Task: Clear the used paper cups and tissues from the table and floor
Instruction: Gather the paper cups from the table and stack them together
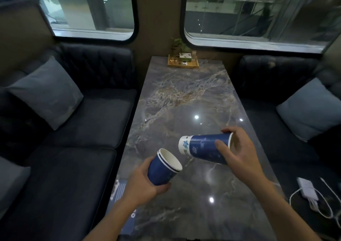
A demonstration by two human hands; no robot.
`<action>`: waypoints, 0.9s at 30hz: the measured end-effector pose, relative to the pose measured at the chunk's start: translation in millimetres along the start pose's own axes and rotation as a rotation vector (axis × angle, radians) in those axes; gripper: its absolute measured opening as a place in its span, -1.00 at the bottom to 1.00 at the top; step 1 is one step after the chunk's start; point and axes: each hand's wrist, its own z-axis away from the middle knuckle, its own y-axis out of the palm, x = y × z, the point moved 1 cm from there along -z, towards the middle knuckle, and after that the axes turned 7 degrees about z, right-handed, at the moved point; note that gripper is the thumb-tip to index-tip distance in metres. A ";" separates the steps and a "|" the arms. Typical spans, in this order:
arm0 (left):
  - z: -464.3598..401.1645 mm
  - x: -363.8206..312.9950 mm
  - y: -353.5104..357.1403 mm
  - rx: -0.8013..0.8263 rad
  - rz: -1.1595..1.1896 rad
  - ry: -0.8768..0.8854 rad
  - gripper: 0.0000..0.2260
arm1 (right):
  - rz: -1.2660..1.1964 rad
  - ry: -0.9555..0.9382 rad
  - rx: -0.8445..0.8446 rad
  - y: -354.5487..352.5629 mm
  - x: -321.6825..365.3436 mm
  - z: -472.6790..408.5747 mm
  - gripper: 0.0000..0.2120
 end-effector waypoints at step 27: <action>86.3 -48.1 30.3 0.343 -0.237 0.356 -0.21 | -0.068 0.299 0.168 42.9 47.3 167.4 -0.62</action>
